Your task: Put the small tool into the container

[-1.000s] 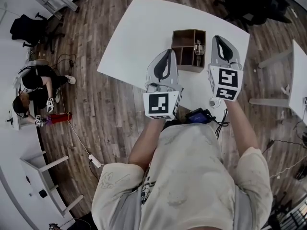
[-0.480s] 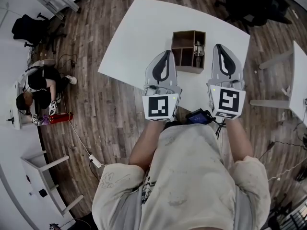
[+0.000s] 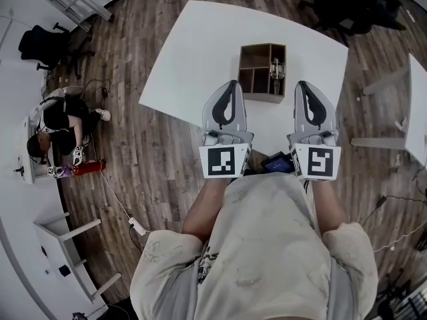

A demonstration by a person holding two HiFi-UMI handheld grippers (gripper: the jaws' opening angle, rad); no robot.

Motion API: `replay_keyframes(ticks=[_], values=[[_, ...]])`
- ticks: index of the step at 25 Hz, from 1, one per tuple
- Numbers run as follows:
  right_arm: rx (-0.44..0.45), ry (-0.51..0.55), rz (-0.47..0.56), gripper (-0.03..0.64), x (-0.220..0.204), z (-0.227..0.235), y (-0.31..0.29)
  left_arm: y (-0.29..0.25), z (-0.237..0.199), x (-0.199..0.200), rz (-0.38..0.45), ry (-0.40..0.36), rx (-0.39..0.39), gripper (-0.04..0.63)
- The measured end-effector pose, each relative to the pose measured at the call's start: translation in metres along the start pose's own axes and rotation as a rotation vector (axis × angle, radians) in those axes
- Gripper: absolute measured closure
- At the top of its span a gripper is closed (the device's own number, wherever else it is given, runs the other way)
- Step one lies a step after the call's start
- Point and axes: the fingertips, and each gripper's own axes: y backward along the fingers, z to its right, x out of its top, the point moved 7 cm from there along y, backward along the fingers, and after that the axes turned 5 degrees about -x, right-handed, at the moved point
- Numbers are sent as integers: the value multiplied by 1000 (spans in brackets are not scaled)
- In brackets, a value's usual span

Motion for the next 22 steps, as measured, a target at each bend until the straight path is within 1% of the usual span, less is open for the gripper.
replay_keyframes(ticks=[4, 11, 15, 22], values=[[0, -57, -8, 611, -5, 7, 3, 5, 5, -1, 13, 11, 0, 581], [-1, -54, -8, 611, -14, 11, 10, 11, 13, -2, 29, 16, 0, 581], [0, -60, 0, 611, -17, 12, 13, 14, 13, -7, 26, -3, -4, 581], [9, -56, -7, 611, -30, 9, 14, 18, 8, -19, 7, 5, 28, 581]])
